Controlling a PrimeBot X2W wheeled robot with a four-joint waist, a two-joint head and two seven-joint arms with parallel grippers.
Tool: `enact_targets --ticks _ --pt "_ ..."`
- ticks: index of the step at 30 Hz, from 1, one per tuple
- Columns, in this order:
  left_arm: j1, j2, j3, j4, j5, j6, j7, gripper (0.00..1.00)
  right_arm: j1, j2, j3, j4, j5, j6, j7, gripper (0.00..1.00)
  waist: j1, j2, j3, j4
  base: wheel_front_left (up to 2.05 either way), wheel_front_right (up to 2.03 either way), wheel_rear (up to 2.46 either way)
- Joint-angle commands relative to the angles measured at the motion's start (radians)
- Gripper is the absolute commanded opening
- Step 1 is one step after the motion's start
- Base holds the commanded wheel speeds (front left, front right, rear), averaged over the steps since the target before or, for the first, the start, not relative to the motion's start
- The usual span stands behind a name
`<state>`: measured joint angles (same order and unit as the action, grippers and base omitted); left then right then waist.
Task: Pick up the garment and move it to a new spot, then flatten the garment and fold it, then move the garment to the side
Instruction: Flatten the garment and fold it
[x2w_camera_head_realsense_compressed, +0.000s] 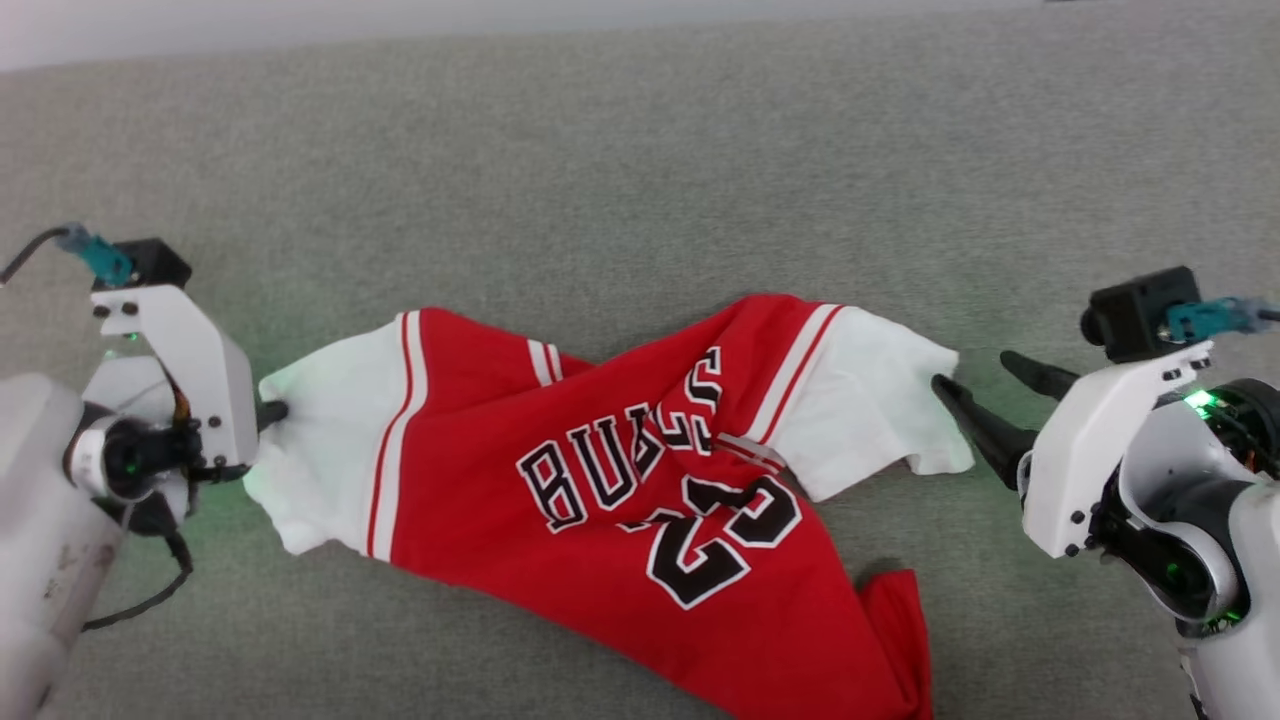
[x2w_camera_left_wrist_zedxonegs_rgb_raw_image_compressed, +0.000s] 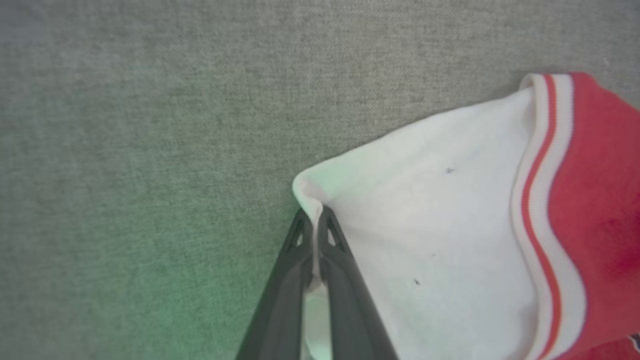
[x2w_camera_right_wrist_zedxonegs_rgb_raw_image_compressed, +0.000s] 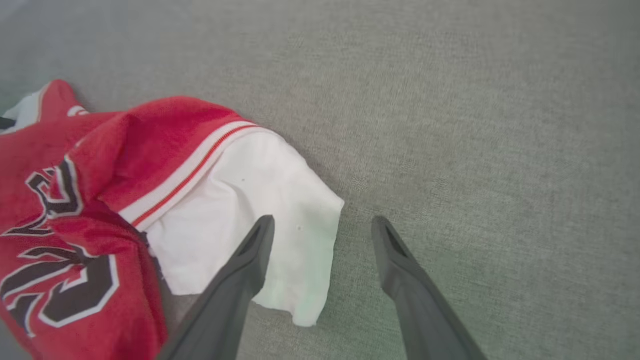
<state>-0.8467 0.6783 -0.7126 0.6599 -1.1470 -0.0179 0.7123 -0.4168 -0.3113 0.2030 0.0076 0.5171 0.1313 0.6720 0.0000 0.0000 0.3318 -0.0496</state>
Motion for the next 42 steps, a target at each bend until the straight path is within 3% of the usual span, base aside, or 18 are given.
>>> enact_targets --ticks 1,10,11,12,20,28,42 --pt "0.02 -0.042 -0.022 0.004 0.004 -0.004 0.002 0.0 -0.011 -0.002 0.004 0.008 -0.006 -0.001 0.005 1.0 0.0 0.0 0.015 0.016 0.0 0.0 0.0" --pt "-0.007 -0.073 -0.026 0.037 0.007 -0.027 -0.019 0.0 -0.069 0.029 0.027 0.167 0.02 -0.001 0.119 1.0 0.0 0.0 0.033 0.048 0.0 0.0 0.0" --pt "-0.011 -0.076 -0.026 0.043 0.007 -0.032 -0.019 0.0 -0.072 0.035 0.028 0.184 0.026 -0.001 0.128 0.64 0.0 0.0 0.034 0.05 0.0 0.0 0.0" --pt "-0.014 -0.079 -0.028 0.049 0.008 -0.035 -0.021 0.0 -0.078 0.036 0.034 0.198 0.026 -0.001 0.137 0.0 0.0 0.0 0.034 0.053 0.0 0.0 0.0" --pt "-0.043 -0.092 -0.022 0.1 0.006 -0.057 -0.04 0.0 -0.132 0.039 0.063 0.283 0.076 0.0 0.163 0.0 0.0 0.0 0.016 0.061 0.0 0.0 0.0" --pt "-0.117 -0.091 -0.014 0.131 0.021 -0.08 -0.069 0.0 -0.242 -0.002 0.088 0.304 0.127 0.0 0.113 0.0 0.0 0.0 -0.078 0.062 0.0 0.0 0.0" --pt "-0.344 -0.121 -0.006 0.191 0.092 -0.106 -0.225 0.0 -0.563 -0.042 0.225 0.453 0.145 0.0 -0.116 0.0 0.0 0.0 -0.293 0.063 0.0 0.0 0.0"
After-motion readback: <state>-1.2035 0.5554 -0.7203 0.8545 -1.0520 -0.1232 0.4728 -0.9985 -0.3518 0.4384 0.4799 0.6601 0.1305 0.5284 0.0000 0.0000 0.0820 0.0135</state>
